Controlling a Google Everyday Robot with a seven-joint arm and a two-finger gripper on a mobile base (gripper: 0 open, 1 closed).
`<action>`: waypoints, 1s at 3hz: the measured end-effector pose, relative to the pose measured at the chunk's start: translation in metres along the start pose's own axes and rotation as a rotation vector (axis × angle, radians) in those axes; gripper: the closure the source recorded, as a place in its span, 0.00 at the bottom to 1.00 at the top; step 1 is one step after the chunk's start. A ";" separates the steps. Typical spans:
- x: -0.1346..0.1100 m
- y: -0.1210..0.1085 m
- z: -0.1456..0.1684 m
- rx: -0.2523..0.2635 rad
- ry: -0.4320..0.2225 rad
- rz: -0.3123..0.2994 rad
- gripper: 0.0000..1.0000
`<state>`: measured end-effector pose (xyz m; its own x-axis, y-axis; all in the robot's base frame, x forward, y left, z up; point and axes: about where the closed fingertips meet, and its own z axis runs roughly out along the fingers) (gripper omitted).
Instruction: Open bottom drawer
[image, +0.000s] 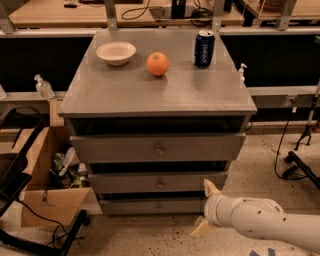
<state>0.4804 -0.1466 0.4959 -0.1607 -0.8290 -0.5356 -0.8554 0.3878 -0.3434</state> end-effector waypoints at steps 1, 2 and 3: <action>0.012 0.003 0.027 -0.042 0.018 0.005 0.00; 0.038 0.002 0.064 -0.067 0.033 -0.003 0.00; 0.092 0.014 0.120 -0.082 0.022 -0.029 0.00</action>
Offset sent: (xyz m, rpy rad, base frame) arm 0.0442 -0.0189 -0.1318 -0.0316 0.1004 0.0439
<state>0.5132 -0.1688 0.3491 -0.1456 -0.8483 -0.5091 -0.8972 0.3301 -0.2933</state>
